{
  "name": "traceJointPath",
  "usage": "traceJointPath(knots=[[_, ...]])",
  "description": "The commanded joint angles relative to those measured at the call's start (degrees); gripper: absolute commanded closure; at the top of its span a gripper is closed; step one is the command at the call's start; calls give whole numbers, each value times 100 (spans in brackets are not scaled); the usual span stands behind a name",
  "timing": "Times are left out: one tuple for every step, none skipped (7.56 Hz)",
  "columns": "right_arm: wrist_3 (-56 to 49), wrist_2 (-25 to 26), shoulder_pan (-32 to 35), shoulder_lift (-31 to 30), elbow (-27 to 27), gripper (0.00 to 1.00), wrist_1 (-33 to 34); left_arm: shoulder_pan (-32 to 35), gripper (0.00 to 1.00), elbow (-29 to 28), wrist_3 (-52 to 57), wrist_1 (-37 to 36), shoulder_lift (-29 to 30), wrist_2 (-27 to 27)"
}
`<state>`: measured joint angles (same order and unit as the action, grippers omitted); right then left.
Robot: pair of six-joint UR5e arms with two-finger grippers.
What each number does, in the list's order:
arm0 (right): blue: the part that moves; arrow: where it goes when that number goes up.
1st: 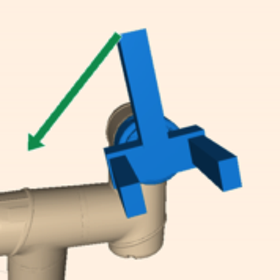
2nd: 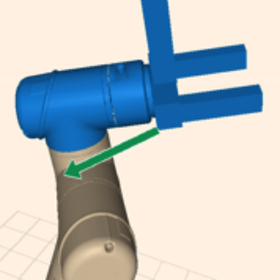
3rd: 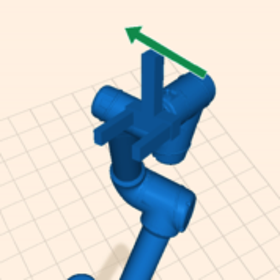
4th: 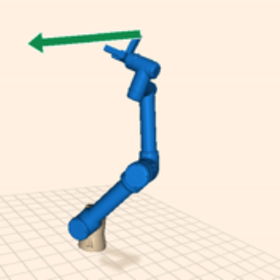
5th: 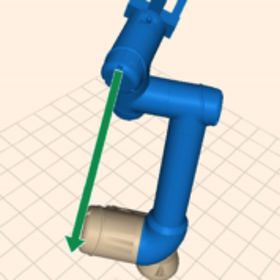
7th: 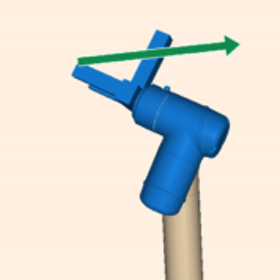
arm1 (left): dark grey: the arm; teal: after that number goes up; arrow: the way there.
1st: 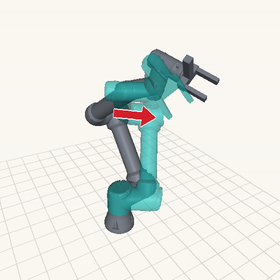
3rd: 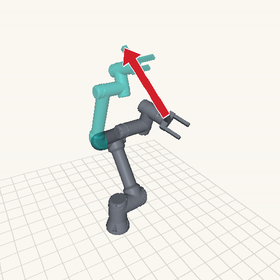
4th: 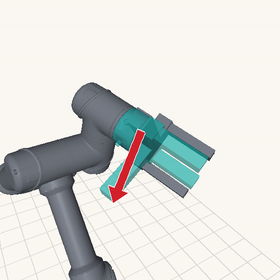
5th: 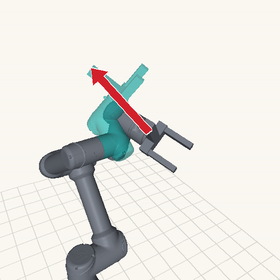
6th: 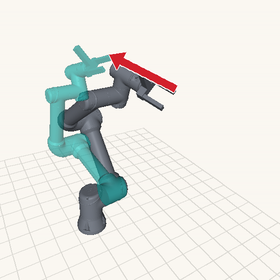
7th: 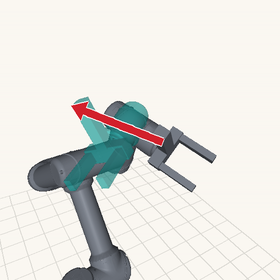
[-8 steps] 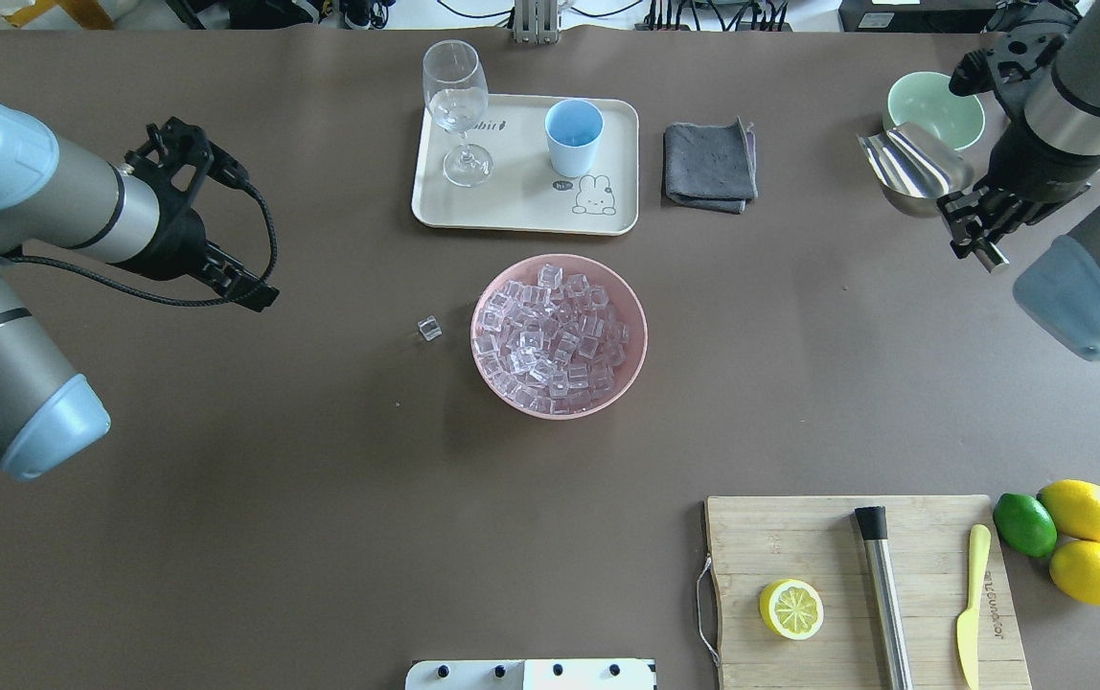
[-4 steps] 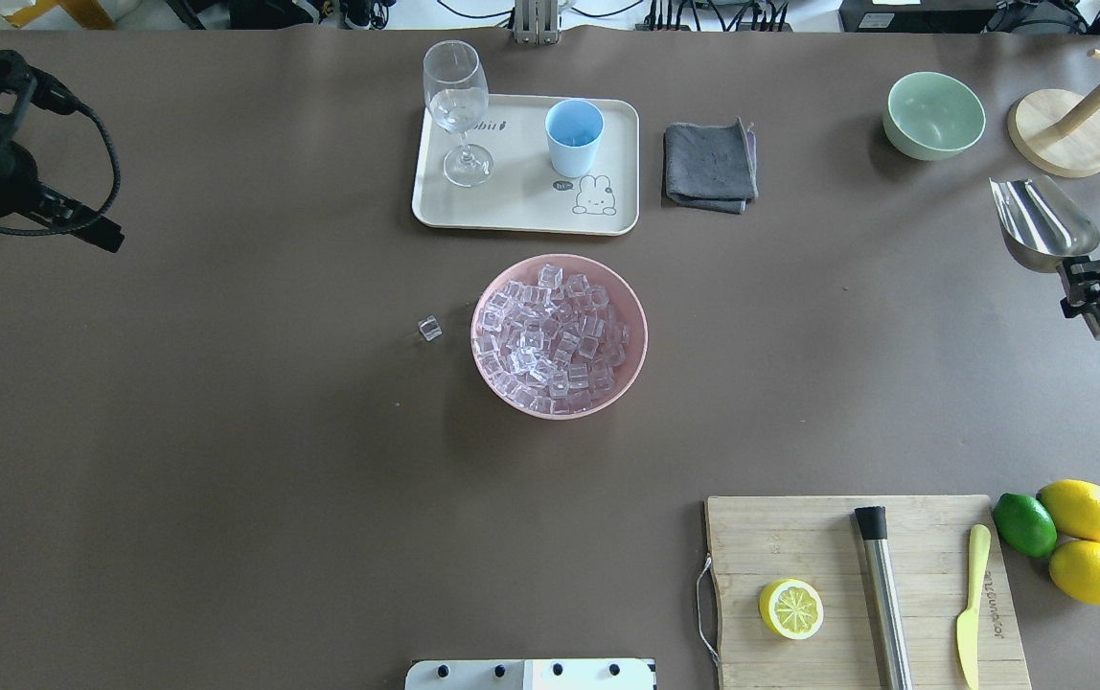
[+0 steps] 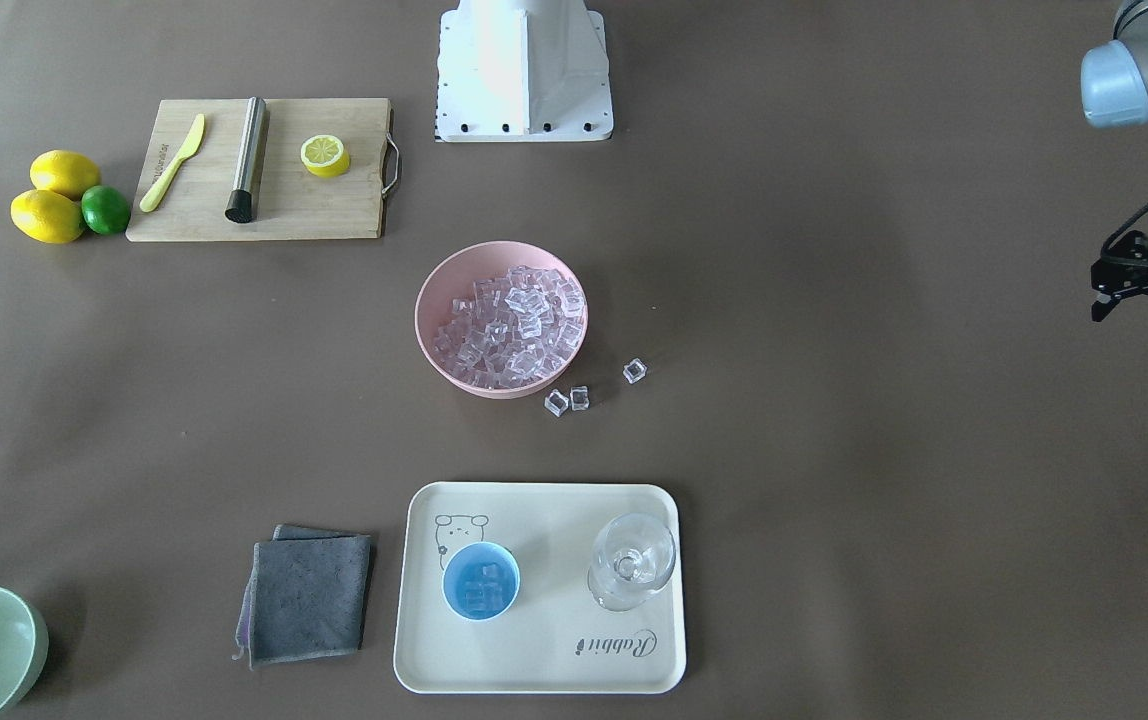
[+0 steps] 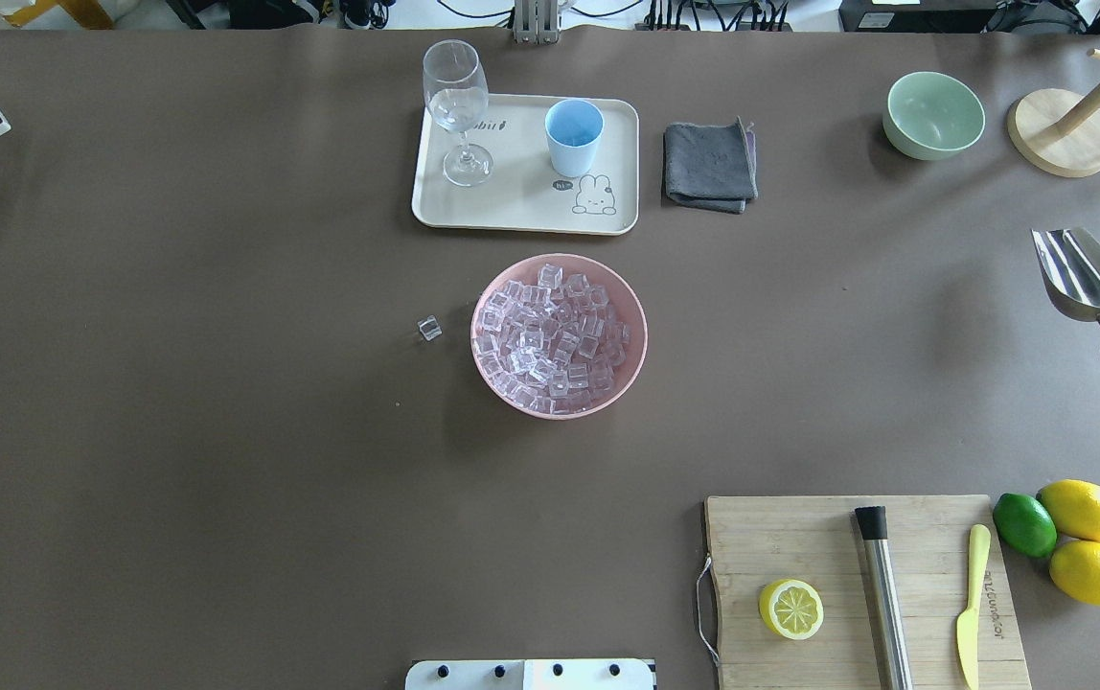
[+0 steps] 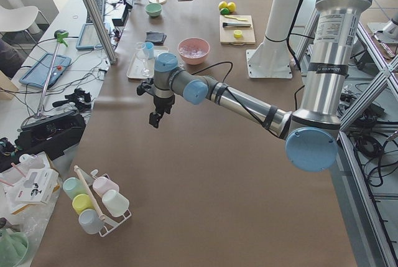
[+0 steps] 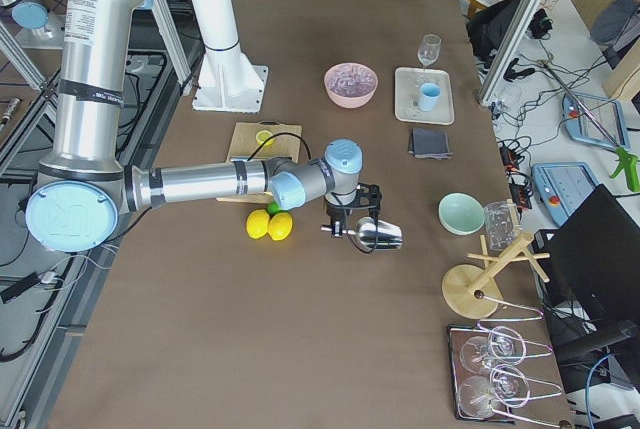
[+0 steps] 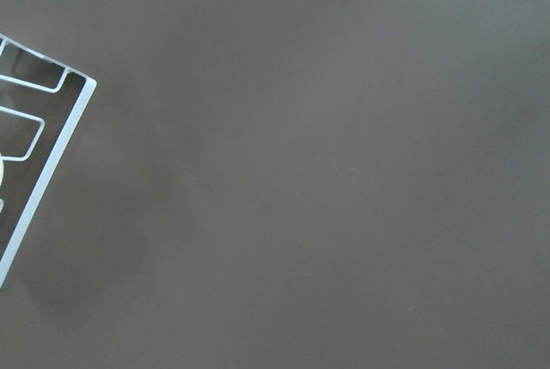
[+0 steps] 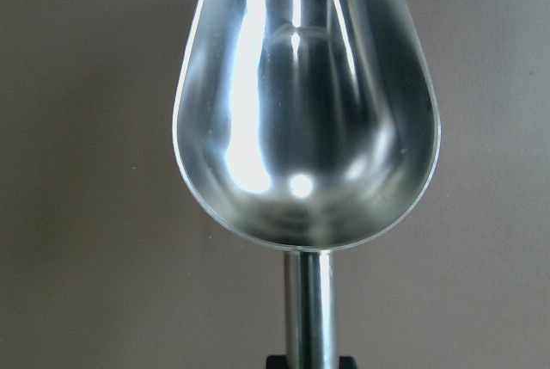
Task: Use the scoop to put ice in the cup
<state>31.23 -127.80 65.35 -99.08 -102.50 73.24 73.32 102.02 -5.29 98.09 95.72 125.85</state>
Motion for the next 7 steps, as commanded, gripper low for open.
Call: traceJointPath(knots=[[23,-43,4,-94,230,90,-257,1040,1,-786,1065,-45,-202,614],[41,-43,13,-111,283,57,-248,1348,1,-1050,1335,-1,-333,843],[32,-139,22,-129,353,15,-248,1377,1,-1079,1538,-27,-561,845],[15,-244,65,-172,345,1,-248,1378,1,-1053,1514,-53,-581,810],[6,-263,144,-208,310,1,-248,1378,1,-1114,1522,-53,-572,792],[-38,-446,362,-234,292,1,-257,1395,1,-1114,1522,-53,-589,792],[-56,-639,599,-243,257,0,-257,1378,1,-1123,1514,-53,-590,792]])
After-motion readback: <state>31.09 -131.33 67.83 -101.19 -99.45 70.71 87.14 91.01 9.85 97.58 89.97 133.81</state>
